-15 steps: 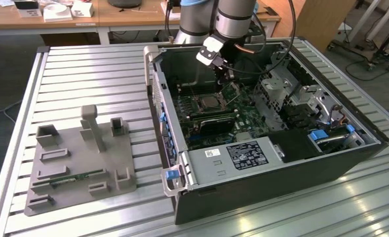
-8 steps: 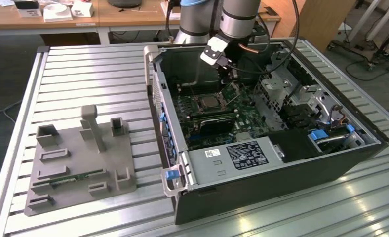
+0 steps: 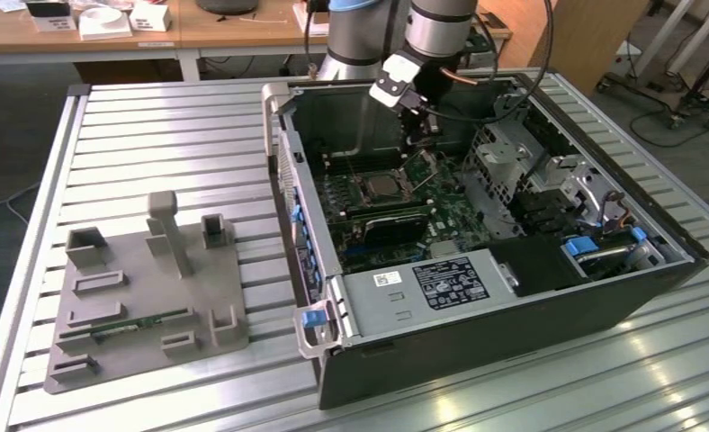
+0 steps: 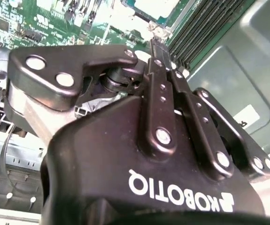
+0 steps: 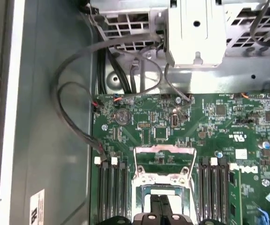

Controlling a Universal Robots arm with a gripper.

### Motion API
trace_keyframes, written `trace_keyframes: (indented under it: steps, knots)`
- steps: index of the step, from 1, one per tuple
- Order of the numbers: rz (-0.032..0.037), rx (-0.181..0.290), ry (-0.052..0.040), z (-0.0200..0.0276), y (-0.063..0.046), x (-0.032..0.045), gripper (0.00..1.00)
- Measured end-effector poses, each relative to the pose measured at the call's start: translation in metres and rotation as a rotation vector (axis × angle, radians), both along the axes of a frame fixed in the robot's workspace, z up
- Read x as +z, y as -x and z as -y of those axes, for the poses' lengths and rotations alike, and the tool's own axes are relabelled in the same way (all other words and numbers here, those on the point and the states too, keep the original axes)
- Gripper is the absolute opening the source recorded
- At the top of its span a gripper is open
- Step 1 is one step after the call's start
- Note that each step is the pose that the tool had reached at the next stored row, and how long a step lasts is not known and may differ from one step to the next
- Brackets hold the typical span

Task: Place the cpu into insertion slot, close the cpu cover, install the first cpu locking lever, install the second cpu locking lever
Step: 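Close the cpu cover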

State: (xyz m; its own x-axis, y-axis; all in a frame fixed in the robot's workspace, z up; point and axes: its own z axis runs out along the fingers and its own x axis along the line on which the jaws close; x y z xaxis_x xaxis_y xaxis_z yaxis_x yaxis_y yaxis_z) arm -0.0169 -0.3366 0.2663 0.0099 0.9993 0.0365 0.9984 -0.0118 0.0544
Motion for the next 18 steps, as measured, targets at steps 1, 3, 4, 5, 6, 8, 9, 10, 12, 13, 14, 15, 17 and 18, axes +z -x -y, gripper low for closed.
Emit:
trace_keyframes:
  steps: [1,3,4,5,6,8,9,10,12,13,14,15,17,18]
  knots:
    - [0.0,0.0,0.0,-0.0009,-0.004,0.0,0.11]
    - [0.0001,0.0,-0.0002,-0.0013,-0.011,-0.0003,0.11]
    - [0.0001,0.0,0.0,-0.0014,-0.014,-0.0005,0.11]
    - [0.0,0.0,0.0001,-0.0015,-0.017,-0.0008,0.11]
    - [0.0,0.0,0.0,-0.0016,-0.02,-0.0011,0.11]
    - [0.0,0.0,0.0,-0.002,-0.026,-0.0015,0.11]
    - [0.0,0.0,0.0001,-0.0022,-0.029,-0.0016,0.11]
    - [0.0,0.0,0.0,-0.0024,-0.031,-0.0017,0.11]
    - [0.0,0.0,0.0,-0.0028,-0.036,-0.002,0.11]
    - [0.0,0.0,0.0,-0.003,-0.038,-0.0022,0.11]
    - [0.0,0.0,0.0002,-0.0032,-0.04,-0.0024,0.11]
    - [-0.0001,0.0,0.0003,-0.0032,-0.042,-0.0026,0.11]
    - [0.0,0.0,0.0002,-0.0033,-0.044,-0.0031,0.11]
    - [0.0,0.0,0.0002,-0.0033,-0.045,-0.0032,0.11]
